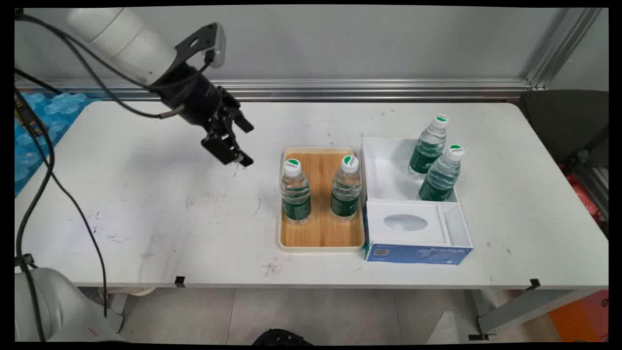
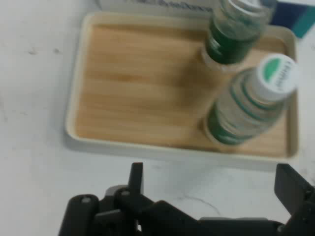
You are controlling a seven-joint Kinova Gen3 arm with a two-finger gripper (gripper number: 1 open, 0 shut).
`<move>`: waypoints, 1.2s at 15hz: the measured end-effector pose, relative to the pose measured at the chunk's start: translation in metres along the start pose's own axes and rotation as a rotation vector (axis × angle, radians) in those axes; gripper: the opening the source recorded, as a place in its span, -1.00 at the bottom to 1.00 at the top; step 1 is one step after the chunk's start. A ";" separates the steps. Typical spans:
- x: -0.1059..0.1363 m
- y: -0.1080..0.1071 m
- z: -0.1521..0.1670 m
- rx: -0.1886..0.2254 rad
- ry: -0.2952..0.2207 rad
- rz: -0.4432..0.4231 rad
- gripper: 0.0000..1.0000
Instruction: Pick up the green bottle from the white box
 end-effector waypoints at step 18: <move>0.139 -0.011 0.076 0.041 0.323 -0.064 1.00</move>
